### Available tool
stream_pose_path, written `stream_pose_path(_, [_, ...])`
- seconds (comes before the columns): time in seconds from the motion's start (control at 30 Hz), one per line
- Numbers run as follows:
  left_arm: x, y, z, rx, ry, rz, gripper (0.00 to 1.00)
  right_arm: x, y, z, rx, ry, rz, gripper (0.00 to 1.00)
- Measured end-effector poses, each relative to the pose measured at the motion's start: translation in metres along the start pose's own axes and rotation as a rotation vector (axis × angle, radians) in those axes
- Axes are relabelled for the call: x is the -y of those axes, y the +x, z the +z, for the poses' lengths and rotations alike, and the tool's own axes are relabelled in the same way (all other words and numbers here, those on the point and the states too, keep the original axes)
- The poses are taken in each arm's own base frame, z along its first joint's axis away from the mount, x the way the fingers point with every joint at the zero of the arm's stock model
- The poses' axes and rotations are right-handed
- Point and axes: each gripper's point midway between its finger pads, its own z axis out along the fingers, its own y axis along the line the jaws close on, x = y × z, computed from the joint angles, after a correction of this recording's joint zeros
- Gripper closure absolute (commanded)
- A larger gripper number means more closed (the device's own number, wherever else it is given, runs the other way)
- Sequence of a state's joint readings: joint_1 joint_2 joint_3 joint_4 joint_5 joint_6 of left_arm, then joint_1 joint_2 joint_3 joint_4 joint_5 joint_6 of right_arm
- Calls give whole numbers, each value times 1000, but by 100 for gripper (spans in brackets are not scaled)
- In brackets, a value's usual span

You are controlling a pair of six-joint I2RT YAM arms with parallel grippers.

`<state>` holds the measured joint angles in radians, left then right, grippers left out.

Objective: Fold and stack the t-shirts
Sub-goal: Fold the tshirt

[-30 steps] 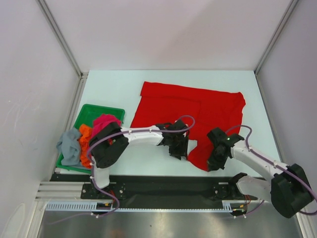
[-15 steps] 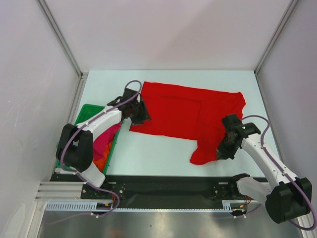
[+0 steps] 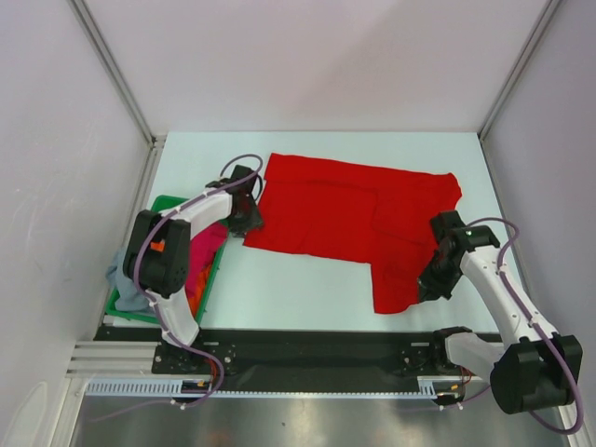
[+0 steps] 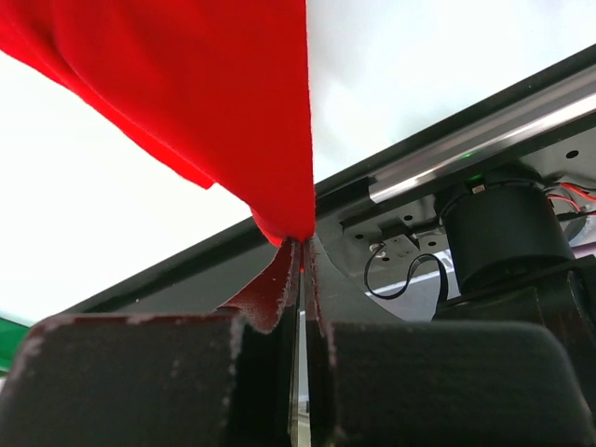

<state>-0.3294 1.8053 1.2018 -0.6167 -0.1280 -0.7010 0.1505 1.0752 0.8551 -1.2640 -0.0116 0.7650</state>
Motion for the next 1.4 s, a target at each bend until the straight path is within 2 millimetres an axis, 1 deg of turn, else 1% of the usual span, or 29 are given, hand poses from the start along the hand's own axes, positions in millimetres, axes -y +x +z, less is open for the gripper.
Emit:
stream_pose_path(0.13, [1, -10, 4, 22, -23, -6, 52, 1, -1, 1, -5, 6, 3, 100])
stream_pose_path(0.23, [-2, -10, 6, 22, -46, -6, 54, 2, -2, 1, -4, 6, 10, 100])
stream_pose_path(0.27, [-2, -10, 7, 19, -52, -6, 56, 2, -2, 1, -4, 7, 13, 100])
stream_pose_path(0.33, [-2, -9, 10, 11, -59, -10, 57, 3, -3, 1, -4, 7, 18, 100])
stream_pose_path(0.43, [-3, -7, 15, -3, -68, -10, 62, 5, -4, 0, -5, 10, 23, 100])
stream_pose_path(0.57, [-2, -5, 16, -12, -65, -11, 64, 6, -6, -3, 2, 5, 28, 100])
stream_pose_path(0.73, [-2, -3, 17, -19, -62, -19, 63, 5, -8, -5, 7, 0, 31, 100])
stream_pose_path(0.77, [-2, -3, 17, -17, -62, -19, 60, 5, -8, -5, 7, 0, 31, 100])
stream_pose_path(0.83, [-3, -3, 16, -9, -61, -26, 58, 5, -8, -5, 7, 0, 31, 100])
stream_pose_path(0.97, [-12, 3, 12, -2, -76, -28, 56, 5, -8, -5, 7, -1, 28, 100])
stream_pose_path(1.2, [-27, 17, 8, -11, -95, -40, 57, 5, -8, -6, 5, -3, 24, 100])
stream_pose_path(1.33, [-27, 19, 8, -14, -95, -41, 59, 4, -8, -6, 5, -5, 21, 100])
stream_pose_path(1.4, [-27, 19, 8, -12, -92, -49, 63, 4, -8, -6, 4, -5, 19, 100])
